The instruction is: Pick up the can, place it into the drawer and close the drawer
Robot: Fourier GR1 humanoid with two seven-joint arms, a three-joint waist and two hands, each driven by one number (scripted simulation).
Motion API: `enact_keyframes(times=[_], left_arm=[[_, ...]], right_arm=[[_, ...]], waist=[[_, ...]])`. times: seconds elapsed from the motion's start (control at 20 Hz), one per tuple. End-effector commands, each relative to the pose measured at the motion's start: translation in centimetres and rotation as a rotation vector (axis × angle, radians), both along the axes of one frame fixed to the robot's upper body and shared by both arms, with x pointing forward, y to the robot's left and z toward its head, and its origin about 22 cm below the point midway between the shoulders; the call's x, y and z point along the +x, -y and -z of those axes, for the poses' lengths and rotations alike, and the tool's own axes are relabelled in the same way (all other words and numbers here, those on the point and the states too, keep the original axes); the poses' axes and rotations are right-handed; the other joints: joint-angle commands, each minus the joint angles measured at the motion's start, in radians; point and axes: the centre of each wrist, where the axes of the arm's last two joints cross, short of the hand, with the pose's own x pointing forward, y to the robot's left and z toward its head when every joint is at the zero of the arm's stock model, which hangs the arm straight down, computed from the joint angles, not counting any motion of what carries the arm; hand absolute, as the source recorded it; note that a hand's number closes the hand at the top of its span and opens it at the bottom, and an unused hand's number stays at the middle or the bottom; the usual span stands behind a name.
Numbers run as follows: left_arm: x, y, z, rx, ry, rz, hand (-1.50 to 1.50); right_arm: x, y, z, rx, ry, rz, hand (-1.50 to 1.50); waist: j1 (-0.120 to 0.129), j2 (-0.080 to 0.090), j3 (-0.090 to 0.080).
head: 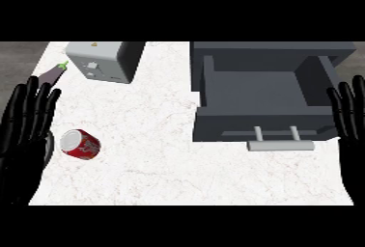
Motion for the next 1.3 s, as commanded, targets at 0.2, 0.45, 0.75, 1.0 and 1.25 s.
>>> enact_keyframes(times=[0.2,0.45,0.75,1.0,1.25], left_arm=[[-2.7,-5.0,0.3,-0.053,0.005,-0.089,-1.5],[-4.1,-7.6,2.7,-0.196,-0.373,-0.336,-1.5],[-4.8,-9.1,1.9,-0.189,-0.384,-0.366,-1.5],[-4.0,-8.2,-1.5,-0.189,-0.369,-0.328,-1.5],[-4.5,-9.3,2.8,-0.197,-0.412,-0.316,-1.5]], right_arm=[[1.0,-0.1,0.5,0.026,0.0,0.009,-1.5],[-0.7,1.5,2.1,0.086,-0.298,0.154,-1.5],[-1.4,2.0,0.8,0.08,-0.307,0.15,-1.5],[-1.9,1.3,1.0,0.096,-0.309,0.149,-1.5],[-2.5,2.9,3.1,0.071,-0.298,0.156,-1.5]], waist=[[0.023,-0.01,0.028],[0.023,-0.011,0.028],[0.017,-0.01,0.028],[0.016,-0.01,0.028],[0.017,-0.01,0.028]])
